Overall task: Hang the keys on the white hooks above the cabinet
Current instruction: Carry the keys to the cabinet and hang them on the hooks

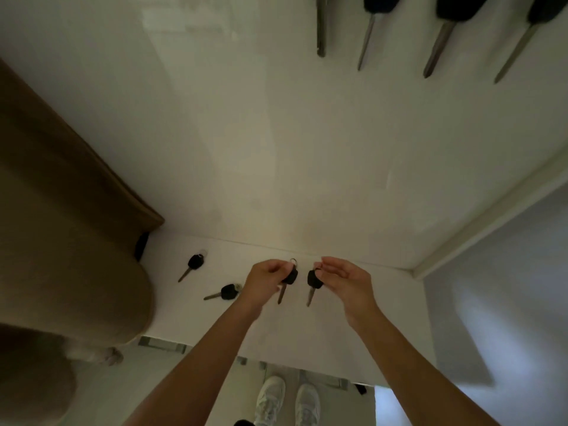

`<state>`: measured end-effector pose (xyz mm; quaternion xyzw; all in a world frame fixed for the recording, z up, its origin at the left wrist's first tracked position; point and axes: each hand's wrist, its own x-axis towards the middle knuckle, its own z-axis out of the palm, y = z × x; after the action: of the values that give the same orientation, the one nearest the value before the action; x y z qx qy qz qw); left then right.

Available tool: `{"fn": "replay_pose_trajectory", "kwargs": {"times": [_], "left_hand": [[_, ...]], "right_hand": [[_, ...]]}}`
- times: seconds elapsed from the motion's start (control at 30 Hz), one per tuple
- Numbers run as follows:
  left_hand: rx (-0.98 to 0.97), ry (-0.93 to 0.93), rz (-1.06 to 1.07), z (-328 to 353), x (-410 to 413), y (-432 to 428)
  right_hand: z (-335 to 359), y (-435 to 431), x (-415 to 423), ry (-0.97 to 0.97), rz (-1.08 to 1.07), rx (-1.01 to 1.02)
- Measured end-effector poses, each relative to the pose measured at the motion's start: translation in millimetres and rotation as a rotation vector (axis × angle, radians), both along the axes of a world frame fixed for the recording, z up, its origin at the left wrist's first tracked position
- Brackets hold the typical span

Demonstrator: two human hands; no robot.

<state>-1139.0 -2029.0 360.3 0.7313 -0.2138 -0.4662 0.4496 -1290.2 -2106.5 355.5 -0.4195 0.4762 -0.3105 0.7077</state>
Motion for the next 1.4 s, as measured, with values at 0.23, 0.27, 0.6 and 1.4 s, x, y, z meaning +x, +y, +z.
{"fn": "replay_pose_trajectory", "kwargs": {"times": [0.23,0.27,0.6,1.4], "left_hand": [[-0.21,-0.128,0.063,53.1,15.8,8.1],[-0.235,-0.145,0.071,60.4,18.5,9.6],[-0.452,-0.24,0.085,134.3,61.4,13.8],[-0.913,-0.245,-0.151,274.1,123.5,-8.1]], "right_hand": [[51.5,-0.9,24.0,-0.091,0.076,-0.084],[59.0,-0.2,27.3,-0.092,0.083,-0.098],[135.5,7.4,60.5,-0.078,0.067,-0.279],[310.2,28.6,119.1,-0.099,-0.191,-0.72]]}}
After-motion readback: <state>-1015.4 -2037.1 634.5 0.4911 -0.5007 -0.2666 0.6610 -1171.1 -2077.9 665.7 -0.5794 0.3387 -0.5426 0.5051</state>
